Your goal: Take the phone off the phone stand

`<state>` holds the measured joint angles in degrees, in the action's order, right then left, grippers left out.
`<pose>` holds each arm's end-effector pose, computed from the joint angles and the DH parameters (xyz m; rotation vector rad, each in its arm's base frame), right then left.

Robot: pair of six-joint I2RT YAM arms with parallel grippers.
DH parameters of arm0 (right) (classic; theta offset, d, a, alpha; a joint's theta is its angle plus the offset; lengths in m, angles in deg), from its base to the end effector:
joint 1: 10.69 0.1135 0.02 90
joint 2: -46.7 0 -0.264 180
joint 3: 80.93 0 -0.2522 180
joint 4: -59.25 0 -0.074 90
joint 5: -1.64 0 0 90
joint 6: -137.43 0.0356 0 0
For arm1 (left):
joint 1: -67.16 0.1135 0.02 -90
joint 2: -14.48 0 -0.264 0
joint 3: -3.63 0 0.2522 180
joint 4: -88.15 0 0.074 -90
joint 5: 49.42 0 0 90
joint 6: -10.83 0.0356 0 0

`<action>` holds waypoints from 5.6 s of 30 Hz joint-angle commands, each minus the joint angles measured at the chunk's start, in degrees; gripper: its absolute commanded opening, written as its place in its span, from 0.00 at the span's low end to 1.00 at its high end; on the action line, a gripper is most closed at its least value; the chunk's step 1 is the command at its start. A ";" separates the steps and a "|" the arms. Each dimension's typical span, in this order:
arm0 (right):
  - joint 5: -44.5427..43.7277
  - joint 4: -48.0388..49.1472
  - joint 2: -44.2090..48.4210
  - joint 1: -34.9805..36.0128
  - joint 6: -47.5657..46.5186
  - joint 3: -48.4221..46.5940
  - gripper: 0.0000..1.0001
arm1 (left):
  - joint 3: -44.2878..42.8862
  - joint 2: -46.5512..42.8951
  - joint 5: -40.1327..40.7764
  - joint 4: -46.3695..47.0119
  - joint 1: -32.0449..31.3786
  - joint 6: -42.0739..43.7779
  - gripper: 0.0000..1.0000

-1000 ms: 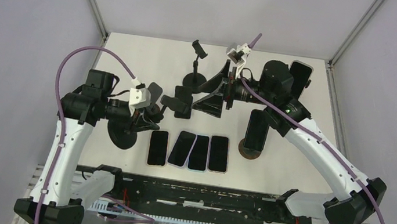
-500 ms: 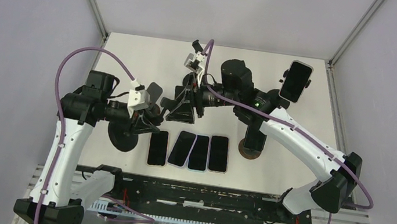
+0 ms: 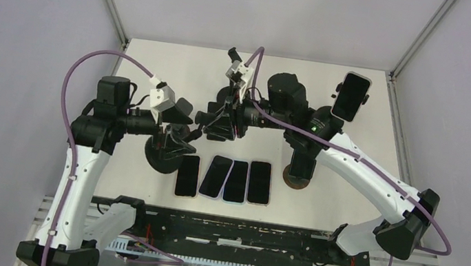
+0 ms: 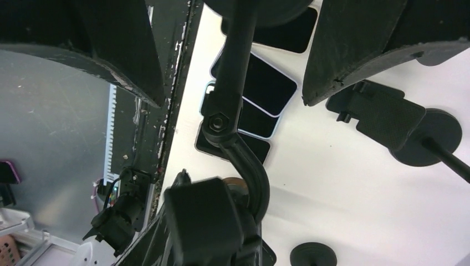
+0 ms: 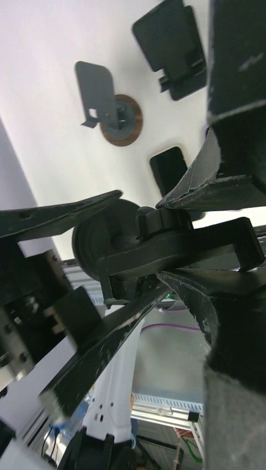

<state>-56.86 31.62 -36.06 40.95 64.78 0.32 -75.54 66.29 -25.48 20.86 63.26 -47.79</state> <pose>0.1911 0.2714 0.4238 -0.9791 1.6898 1.3209 0.1460 -0.0426 0.3801 1.1067 1.6084 -0.9726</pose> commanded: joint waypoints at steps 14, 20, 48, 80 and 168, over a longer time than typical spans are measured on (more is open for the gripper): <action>-25.67 -33.39 -1.35 -8.58 -15.54 -23.87 0.00 | -6.41 0.88 1.89 5.62 0.21 -9.80 1.00; -36.05 -32.18 -6.58 -11.60 -19.42 -23.58 0.00 | -5.70 1.56 3.08 5.55 0.18 -9.82 1.00; -31.83 -18.30 -31.03 -23.45 -20.62 -27.94 0.40 | -4.74 2.42 3.22 3.64 0.16 -6.68 1.00; -44.87 -23.82 35.70 -23.44 5.13 40.55 0.98 | -8.62 0.05 6.38 1.83 0.16 -11.08 1.00; -8.92 35.89 -14.35 -23.59 4.19 28.88 0.71 | -6.92 1.91 5.26 -9.26 0.21 4.42 0.99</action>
<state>-61.18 70.42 -53.98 17.97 72.97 32.03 -81.94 69.11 -19.52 13.05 63.29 -46.61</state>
